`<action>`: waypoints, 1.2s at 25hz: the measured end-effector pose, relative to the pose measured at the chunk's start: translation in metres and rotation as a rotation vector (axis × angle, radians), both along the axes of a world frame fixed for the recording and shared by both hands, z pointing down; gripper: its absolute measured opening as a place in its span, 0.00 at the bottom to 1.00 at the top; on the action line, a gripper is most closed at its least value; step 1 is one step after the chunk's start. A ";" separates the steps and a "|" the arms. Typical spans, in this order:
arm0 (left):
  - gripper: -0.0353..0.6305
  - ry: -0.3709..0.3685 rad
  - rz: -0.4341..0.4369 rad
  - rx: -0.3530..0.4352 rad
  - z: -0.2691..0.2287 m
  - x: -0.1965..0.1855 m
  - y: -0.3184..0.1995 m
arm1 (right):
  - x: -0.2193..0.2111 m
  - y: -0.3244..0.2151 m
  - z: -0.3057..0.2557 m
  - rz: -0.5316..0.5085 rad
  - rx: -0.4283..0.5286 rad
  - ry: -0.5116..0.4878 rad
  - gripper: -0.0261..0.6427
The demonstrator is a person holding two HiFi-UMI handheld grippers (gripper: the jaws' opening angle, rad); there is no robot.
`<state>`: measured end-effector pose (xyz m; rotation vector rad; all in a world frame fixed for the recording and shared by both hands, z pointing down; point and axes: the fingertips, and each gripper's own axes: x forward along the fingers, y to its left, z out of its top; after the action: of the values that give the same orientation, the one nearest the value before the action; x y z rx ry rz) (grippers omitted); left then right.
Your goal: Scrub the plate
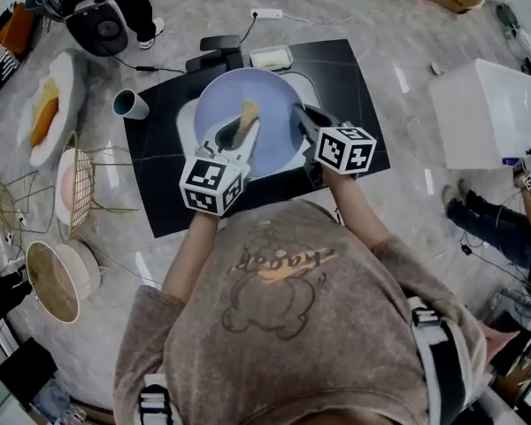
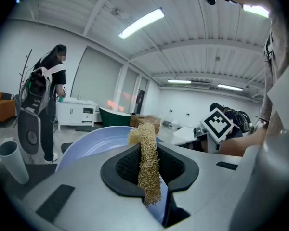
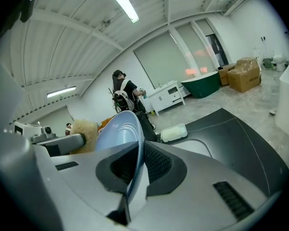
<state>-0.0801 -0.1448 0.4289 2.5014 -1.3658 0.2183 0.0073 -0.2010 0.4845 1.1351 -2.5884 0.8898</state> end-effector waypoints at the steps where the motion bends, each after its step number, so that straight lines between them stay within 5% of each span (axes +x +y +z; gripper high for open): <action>1: 0.17 -0.009 0.022 -0.003 0.002 0.007 -0.001 | 0.002 0.002 -0.003 0.005 0.006 0.000 0.08; 12: 0.17 -0.143 0.171 -0.044 0.028 0.062 -0.010 | 0.016 0.017 -0.020 0.024 0.044 -0.023 0.08; 22: 0.17 -0.164 0.168 -0.053 0.033 0.058 -0.024 | 0.013 0.017 -0.023 -0.008 0.066 -0.005 0.09; 30: 0.17 -0.182 0.077 -0.045 0.027 0.025 -0.042 | 0.014 0.016 -0.024 -0.005 0.065 -0.010 0.09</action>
<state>-0.0555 -0.1870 0.4555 2.5507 -1.3148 0.4984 0.0215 -0.1851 0.4604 1.1426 -2.6454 0.8181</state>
